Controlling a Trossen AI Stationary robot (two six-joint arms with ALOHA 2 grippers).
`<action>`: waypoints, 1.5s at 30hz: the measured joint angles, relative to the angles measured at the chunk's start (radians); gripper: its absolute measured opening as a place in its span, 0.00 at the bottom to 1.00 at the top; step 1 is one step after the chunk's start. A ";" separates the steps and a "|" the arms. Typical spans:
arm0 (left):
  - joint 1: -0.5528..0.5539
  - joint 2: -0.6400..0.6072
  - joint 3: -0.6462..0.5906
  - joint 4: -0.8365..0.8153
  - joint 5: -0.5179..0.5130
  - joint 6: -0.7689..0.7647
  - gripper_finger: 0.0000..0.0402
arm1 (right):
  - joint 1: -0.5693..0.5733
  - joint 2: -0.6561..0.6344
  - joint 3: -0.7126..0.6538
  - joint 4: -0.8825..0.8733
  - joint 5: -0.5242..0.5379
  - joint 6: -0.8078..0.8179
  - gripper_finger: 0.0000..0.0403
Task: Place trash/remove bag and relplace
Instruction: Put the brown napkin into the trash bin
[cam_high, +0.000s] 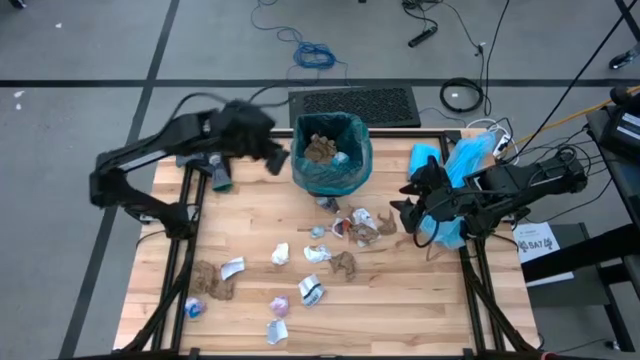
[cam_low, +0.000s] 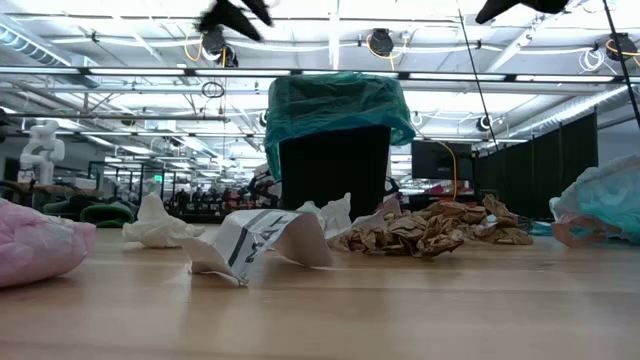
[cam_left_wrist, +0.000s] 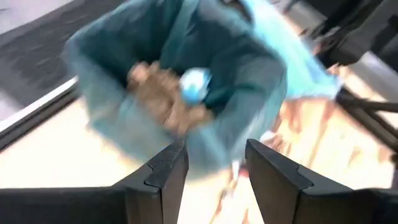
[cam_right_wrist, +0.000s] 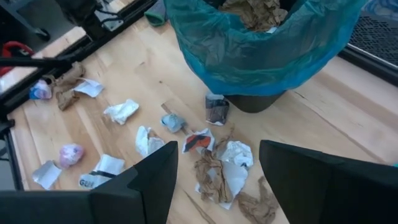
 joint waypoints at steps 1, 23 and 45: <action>-0.040 -0.025 0.000 -0.042 -0.050 -0.047 0.41 | 0.000 0.000 0.000 -0.002 -0.001 -0.008 0.54; -1.017 0.077 -0.284 -0.382 -0.273 -1.643 0.41 | 0.000 0.000 0.000 -0.022 -0.031 -0.135 0.54; -1.271 0.131 -0.470 -0.295 -0.057 -1.708 0.41 | 0.000 0.000 0.000 -0.013 -0.085 -0.148 0.54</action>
